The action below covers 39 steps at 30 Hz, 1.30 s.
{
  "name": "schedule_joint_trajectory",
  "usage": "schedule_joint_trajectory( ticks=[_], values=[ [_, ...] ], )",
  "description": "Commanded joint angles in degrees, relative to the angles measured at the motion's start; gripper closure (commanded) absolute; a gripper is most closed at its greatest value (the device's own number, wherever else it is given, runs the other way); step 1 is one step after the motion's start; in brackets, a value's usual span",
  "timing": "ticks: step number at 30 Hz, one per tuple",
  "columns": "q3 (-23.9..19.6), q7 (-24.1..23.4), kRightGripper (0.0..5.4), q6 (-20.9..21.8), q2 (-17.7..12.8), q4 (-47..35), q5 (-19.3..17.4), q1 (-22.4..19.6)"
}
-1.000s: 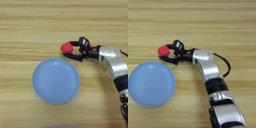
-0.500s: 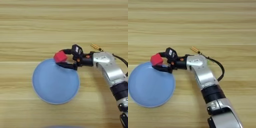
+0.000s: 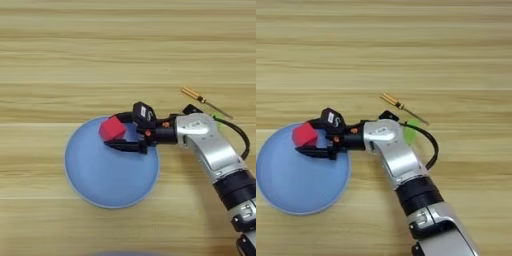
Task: Move the objects on the table
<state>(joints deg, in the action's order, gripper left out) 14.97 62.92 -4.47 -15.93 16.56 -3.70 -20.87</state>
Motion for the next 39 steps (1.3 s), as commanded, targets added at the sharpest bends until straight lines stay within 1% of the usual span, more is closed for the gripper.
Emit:
schedule_joint_trajectory(
  ticks=[1,4,9,10,12,14,17,19,20,21,23,25,27,33,39],
  values=[
    [-0.8,-2.1,2.17,0.4,0.2,-0.7,-0.6,-3.8],
    [-0.4,-3.0,2.17,1.6,0.4,1.2,0.5,-4.3],
    [-0.5,-3.4,2.17,1.8,0.8,2.2,0.4,-4.6],
    [-0.7,-3.3,1.88,1.6,1.0,2.3,0.1,-4.6],
    [-0.7,-3.1,1.65,1.4,1.2,2.0,-0.2,-4.6],
    [-0.8,-3.1,1.55,1.4,1.3,1.9,-0.2,-4.7],
    [-0.9,-3.2,1.14,1.4,1.5,2.0,-0.3,-4.8],
    [-1.2,-3.1,1.01,1.3,1.6,1.9,-0.6,-4.8],
    [-1.3,-3.1,0.85,1.2,1.7,1.7,-0.8,-4.9],
    [-1.4,-3.0,0.85,1.2,1.7,1.6,-0.9,-4.9],
    [-1.6,-3.0,0.54,1.0,1.8,1.4,-1.3,-5.0],
    [-2.1,-2.8,0.39,0.5,1.8,0.6,-2.2,-5.0],
    [-2.5,-2.5,0.12,0.1,1.9,-0.1,-2.8,-5.0],
    [-4.2,-2.2,0.06,-2.0,1.4,-2.5,-5.1,-5.5],
    [-6.4,-2.4,0.06,-3.3,0.1,-4.3,-6.9,-6.7]
  ],
)
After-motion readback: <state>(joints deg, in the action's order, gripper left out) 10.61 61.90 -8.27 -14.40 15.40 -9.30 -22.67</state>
